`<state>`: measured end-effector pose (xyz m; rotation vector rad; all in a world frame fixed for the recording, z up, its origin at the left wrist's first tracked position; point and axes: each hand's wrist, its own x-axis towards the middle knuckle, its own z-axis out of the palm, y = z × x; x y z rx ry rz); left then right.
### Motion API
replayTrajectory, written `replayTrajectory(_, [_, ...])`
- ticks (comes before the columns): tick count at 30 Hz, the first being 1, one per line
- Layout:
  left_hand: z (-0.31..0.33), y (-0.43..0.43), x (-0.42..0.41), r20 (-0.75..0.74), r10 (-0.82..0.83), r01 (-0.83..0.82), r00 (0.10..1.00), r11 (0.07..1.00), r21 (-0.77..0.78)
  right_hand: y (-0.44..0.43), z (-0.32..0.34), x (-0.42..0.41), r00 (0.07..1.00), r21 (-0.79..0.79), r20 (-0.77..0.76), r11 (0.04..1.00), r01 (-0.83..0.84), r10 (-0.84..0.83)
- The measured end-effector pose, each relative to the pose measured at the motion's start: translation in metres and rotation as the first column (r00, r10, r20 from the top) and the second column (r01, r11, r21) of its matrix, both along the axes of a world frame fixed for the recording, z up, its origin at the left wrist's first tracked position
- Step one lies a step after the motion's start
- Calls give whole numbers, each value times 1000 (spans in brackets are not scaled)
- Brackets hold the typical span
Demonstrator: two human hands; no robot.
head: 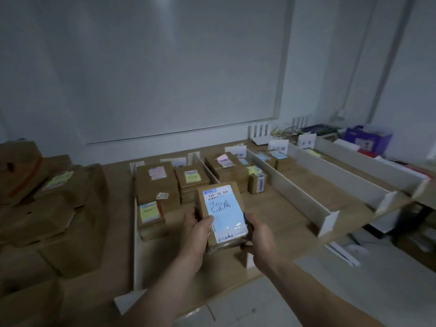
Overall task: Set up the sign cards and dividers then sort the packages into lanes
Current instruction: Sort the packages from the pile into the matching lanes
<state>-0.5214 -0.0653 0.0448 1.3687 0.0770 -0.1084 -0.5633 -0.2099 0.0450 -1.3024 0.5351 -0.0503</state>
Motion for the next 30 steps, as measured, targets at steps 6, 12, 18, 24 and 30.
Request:
replayTrajectory(6, [6,-97,7,-16,-157,157,987,988,0,-89,4,-8,992,-34,-1,992,125,-125])
replayTrajectory(12, [1,-184,39,1,-271,271,963,962,-15,-172,-2,17,966,-90,-6,962,256,-258])
replayTrajectory(18, [-4,-264,94,-6,-366,366,931,930,-36,-247,-7,66,946,-94,-36,943,319,-323])
replayTrajectory(24, [-8,-336,143,-18,-443,443,896,896,-16,-312,-5,102,925,-102,-36,922,373,-379])
replayTrajectory(30, [-7,-401,177,-39,-466,467,884,884,10,-377,-7,134,923,-117,-33,919,378,-384])
